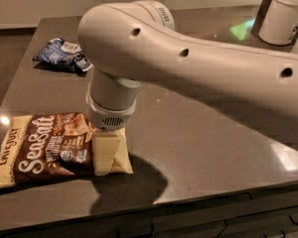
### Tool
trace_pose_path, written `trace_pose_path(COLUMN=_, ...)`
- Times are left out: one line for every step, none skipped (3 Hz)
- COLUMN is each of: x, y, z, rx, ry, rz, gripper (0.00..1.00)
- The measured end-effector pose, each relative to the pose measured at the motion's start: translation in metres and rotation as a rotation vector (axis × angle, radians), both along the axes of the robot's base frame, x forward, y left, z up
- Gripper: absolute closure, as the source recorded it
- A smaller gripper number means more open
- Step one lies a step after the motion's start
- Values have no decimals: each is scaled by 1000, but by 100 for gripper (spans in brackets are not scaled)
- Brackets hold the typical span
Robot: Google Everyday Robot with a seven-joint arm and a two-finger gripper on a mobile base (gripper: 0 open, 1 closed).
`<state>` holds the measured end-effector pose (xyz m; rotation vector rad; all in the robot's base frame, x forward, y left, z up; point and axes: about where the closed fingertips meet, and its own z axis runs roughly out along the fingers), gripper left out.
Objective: Pick brown chip bag
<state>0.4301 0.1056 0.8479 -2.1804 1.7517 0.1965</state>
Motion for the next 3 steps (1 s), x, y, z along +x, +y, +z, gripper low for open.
trace_pose_path(x=-1, y=-8, z=4, rx=-28, ry=-5, rz=32, gripper=42)
trace_pose_path(x=-5, y=-18, z=24, rx=-23, ry=-9, rz=50, gripper=65)
trace_pose_path(x=-11, y=-30, z=56, rx=13, ry=-4, rz=53, gripper=88)
